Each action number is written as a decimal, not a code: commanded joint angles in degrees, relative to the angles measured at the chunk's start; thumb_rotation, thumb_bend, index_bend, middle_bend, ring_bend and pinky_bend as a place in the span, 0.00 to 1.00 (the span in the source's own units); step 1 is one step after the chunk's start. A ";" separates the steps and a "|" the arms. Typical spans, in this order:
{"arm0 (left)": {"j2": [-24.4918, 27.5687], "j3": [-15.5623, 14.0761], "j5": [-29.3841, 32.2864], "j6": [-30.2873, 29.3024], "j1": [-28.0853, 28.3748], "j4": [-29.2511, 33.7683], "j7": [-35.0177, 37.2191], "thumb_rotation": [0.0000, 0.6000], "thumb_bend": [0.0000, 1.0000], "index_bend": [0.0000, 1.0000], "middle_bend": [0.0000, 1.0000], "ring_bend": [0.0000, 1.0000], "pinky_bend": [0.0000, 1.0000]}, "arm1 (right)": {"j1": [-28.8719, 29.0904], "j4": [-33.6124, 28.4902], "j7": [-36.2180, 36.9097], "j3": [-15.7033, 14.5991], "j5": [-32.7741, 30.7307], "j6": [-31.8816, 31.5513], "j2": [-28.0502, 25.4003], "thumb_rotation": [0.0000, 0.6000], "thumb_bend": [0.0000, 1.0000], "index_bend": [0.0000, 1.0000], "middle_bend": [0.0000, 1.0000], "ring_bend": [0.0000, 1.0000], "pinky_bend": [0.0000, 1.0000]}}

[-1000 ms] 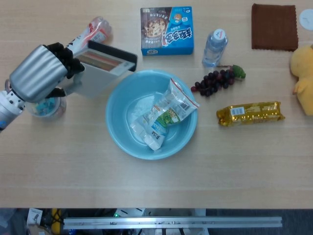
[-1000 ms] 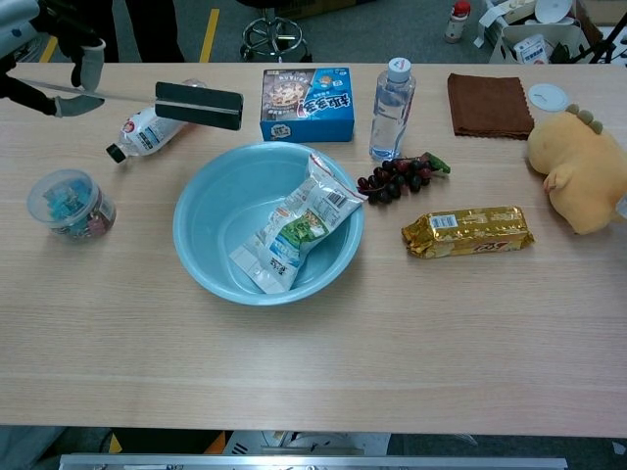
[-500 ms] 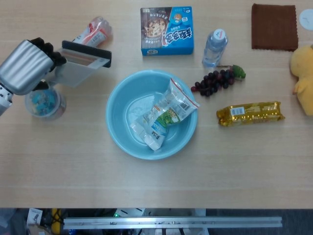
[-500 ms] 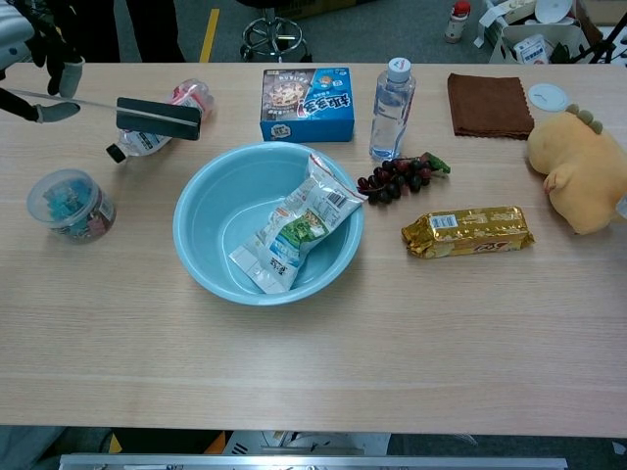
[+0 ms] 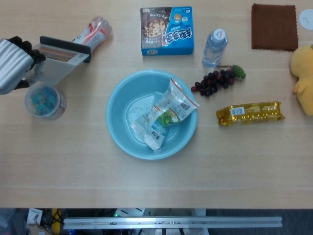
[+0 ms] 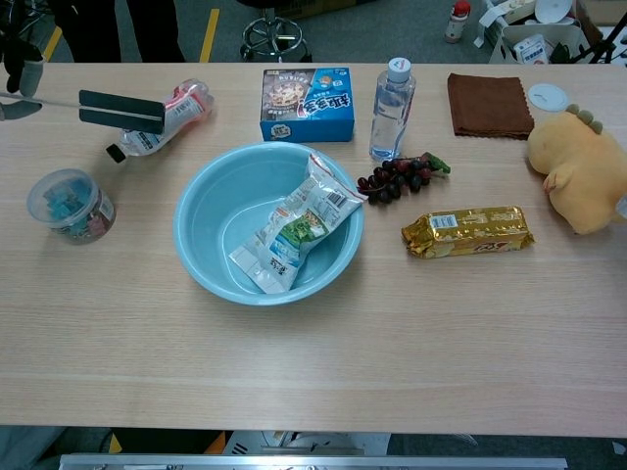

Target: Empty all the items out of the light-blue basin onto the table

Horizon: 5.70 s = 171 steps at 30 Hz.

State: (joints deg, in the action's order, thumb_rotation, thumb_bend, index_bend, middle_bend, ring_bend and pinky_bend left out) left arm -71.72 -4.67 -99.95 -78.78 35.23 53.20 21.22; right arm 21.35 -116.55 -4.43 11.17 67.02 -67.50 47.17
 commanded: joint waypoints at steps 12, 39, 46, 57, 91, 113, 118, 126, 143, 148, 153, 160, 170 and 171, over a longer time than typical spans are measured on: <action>2.79 -1.68 -0.64 -0.01 -2.34 1.01 -1.47 1.00 0.31 0.77 0.68 0.55 0.54 | 0.59 0.26 -0.53 -0.12 -0.18 0.68 1.10 1.00 0.29 0.12 0.30 0.31 0.51; 5.67 -3.01 -0.48 7.93 -1.84 7.53 -7.15 1.00 0.31 0.49 0.41 0.39 0.51 | 0.27 0.84 0.50 -0.36 0.29 0.60 1.20 1.00 0.29 0.12 0.30 0.31 0.51; 6.51 -1.94 0.01 7.06 -1.94 9.26 -7.60 1.00 0.31 0.44 0.35 0.35 0.50 | 0.23 0.97 0.76 -0.28 0.44 0.56 1.12 1.00 0.29 0.12 0.30 0.31 0.51; 6.12 0.72 1.07 5.74 -1.33 11.62 -7.48 1.00 0.31 0.40 0.31 0.32 0.50 | 0.03 1.50 1.42 -0.25 0.43 0.49 1.18 1.00 0.29 0.12 0.30 0.31 0.51; 11.97 5.35 5.69 -6.10 -10.53 30.34 -13.07 1.00 0.31 0.29 0.26 0.27 0.48 | 2.06 0.01 -1.21 -2.39 7.98 4.25 1.13 1.00 0.29 0.14 0.30 0.31 0.51; 16.10 3.93 6.66 -4.71 -16.07 40.34 -21.15 1.00 0.31 0.30 0.28 0.27 0.48 | 13.46 -1.40 -12.78 -2.01 7.74 15.43 8.89 1.00 0.25 0.17 0.30 0.31 0.51; 17.31 2.71 5.97 -2.65 -16.32 41.46 -21.62 1.00 0.31 0.33 0.32 0.28 0.48 | 14.85 -1.42 -14.27 -1.86 6.18 16.05 10.05 1.00 0.23 0.17 0.30 0.31 0.51; 19.80 -1.03 2.75 4.64 -15.38 44.61 -24.69 1.00 0.31 0.36 0.36 0.29 0.47 | 15.50 -1.56 -14.11 -1.01 3.48 14.42 9.84 1.00 0.23 0.17 0.30 0.31 0.51; 14.93 -3.61 -0.03 20.27 -8.82 44.92 -23.22 1.00 0.31 0.34 0.37 0.30 0.46 | 13.82 -1.69 -10.09 -1.80 4.18 11.75 6.92 1.00 0.23 0.17 0.30 0.31 0.51; 12.46 -3.11 0.43 23.33 -6.74 44.00 -22.22 1.00 0.31 0.33 0.36 0.30 0.46 | 12.95 -1.76 -8.75 -2.07 5.08 10.72 5.99 1.00 0.23 0.17 0.30 0.31 0.51; 10.76 -2.18 2.83 26.15 -5.27 43.05 -22.75 1.00 0.31 0.29 0.34 0.30 0.45 | 12.12 -1.69 -7.40 -2.28 5.81 9.89 5.12 1.00 0.23 0.17 0.30 0.31 0.51; 8.82 -0.68 7.78 29.25 -3.98 41.37 -23.55 1.00 0.31 0.25 0.31 0.30 0.45 | 11.30 -1.52 -5.85 -2.51 6.87 9.19 4.27 1.00 0.23 0.17 0.30 0.31 0.51; 6.25 0.62 12.85 32.55 -2.49 39.02 -23.25 1.00 0.31 0.24 0.31 0.30 0.45 | 10.47 -1.26 -4.68 -2.78 7.43 8.63 3.73 1.00 0.23 0.17 0.30 0.31 0.51; 6.01 0.71 13.12 32.92 -2.25 38.94 -22.98 1.00 0.31 0.24 0.31 0.30 0.45 | 10.44 -1.24 -4.66 -2.80 7.46 8.62 3.70 1.00 0.23 0.17 0.30 0.31 0.51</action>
State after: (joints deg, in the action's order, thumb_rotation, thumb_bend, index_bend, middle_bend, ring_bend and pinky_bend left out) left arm -65.42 -4.14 -87.16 -46.20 32.70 92.32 -2.06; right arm 31.79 -117.79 -9.09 8.37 74.48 -58.88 50.88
